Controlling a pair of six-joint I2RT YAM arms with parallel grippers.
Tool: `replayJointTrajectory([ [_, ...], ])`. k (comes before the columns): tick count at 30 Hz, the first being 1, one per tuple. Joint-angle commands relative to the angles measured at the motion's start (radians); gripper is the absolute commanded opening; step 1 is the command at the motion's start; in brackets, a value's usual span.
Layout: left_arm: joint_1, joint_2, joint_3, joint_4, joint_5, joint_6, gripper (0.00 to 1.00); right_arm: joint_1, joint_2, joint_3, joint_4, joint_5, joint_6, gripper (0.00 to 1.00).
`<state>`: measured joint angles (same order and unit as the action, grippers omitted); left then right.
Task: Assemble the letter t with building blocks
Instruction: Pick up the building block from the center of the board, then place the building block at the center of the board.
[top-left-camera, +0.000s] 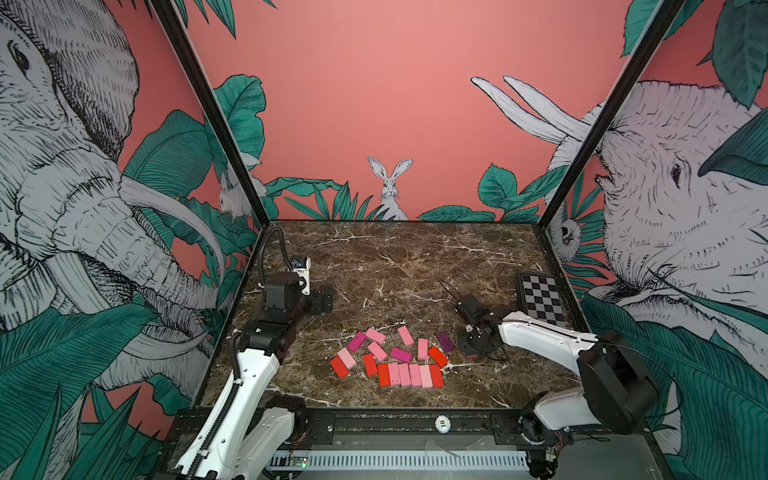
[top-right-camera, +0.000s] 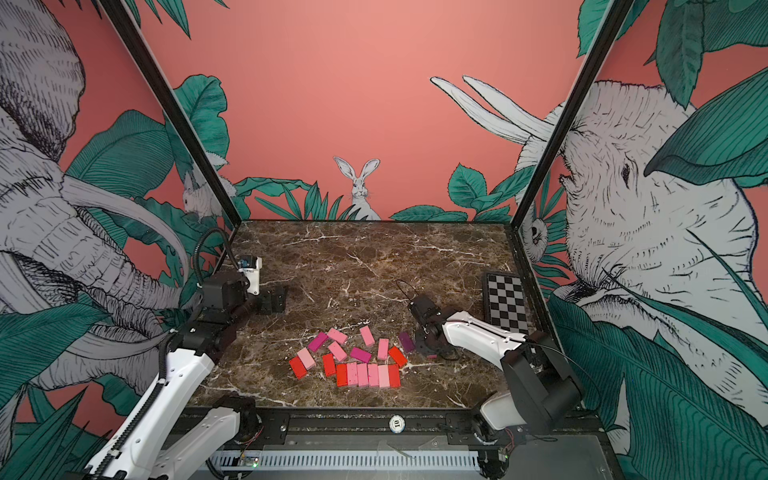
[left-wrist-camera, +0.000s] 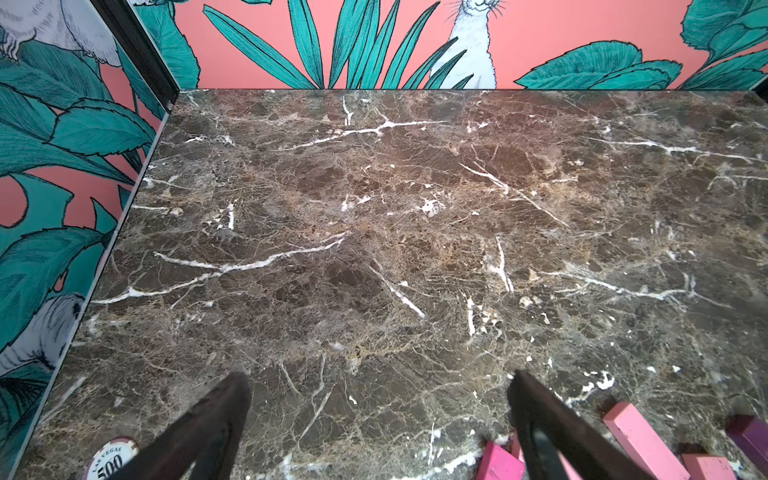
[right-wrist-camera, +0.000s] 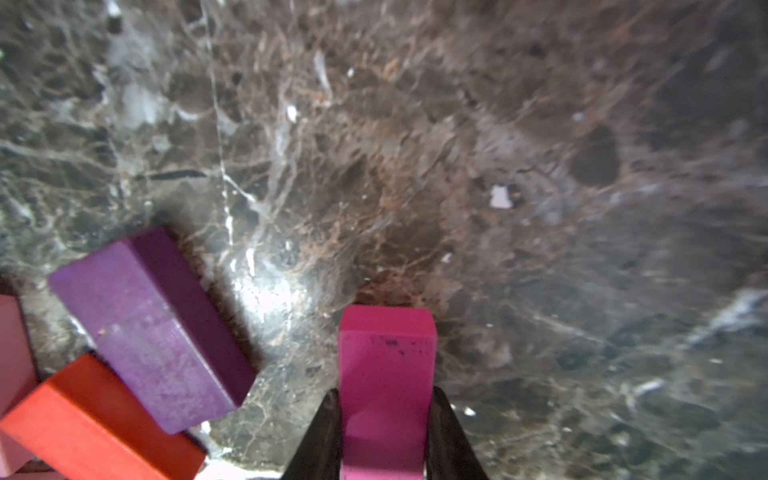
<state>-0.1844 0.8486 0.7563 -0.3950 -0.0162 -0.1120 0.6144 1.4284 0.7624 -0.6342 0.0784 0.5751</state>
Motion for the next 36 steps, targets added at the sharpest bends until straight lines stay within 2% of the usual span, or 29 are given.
replayJointTrajectory([
  [1, -0.001, -0.020, -0.009, -0.015, -0.002, -0.012, 0.99, 0.004, 0.005, 0.073, -0.055, 0.081, -0.048, 0.24],
  [9, -0.001, -0.020, -0.005, -0.019, 0.003, -0.012, 0.99, -0.035, 0.112, 0.288, -0.084, 0.113, -0.143, 0.21],
  [22, -0.001, -0.031, 0.001, -0.037, 0.005, -0.008, 0.99, -0.166, 0.391, 0.681, -0.104, 0.012, -0.248, 0.21],
  [28, 0.001, -0.030, -0.001, -0.038, 0.006, -0.008, 0.99, -0.206, 0.503, 0.781, -0.095, 0.007, -0.246, 0.21],
  [36, -0.001, -0.025, 0.000, -0.038, 0.009, -0.008, 0.99, -0.224, 0.609, 0.823, -0.032, -0.036, -0.198, 0.21],
])
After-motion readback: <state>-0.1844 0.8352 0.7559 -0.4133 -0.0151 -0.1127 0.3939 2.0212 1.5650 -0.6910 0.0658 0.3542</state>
